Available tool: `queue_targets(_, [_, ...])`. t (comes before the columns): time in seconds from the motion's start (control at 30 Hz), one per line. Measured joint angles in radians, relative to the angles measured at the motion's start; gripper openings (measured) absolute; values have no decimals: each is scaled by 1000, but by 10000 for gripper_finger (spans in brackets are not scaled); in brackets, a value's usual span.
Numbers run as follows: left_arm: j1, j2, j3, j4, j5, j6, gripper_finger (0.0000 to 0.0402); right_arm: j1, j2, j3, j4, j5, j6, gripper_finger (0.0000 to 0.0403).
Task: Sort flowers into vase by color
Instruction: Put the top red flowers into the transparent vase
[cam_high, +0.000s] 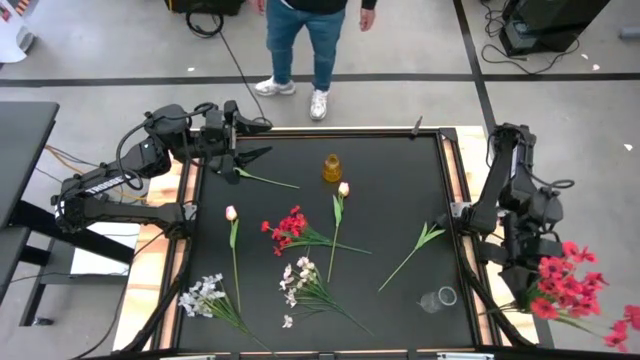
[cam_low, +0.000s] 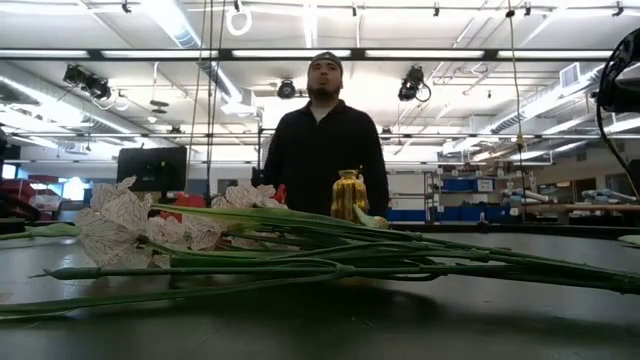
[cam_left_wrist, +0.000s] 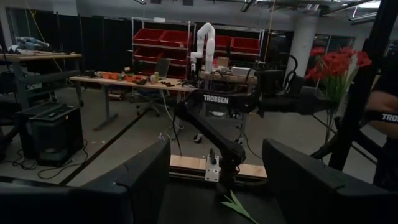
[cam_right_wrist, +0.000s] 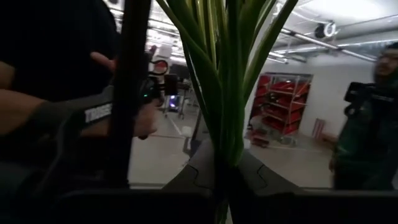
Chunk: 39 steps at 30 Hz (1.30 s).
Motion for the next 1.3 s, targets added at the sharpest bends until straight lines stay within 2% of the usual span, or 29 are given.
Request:
queue_targets(0.27, [0,0,0,0,0,0,260,-3,6,-5,72,66,-83,24])
queue_targets(0.53, [0,0,0,0,0,0,260,-97,-15,-5,-52,69,-154,25])
queue_targets(0.7, [0,0,0,0,0,0,260,-166,-32,-7,-110,18,-139,25])
queue_targets(1.0, [0,0,0,0,0,0,260,-199,-70,-142,1,-8,-46,26])
queue_targets(1.3, [0,0,0,0,0,0,260,-199,-70,-196,28,15,-23,76])
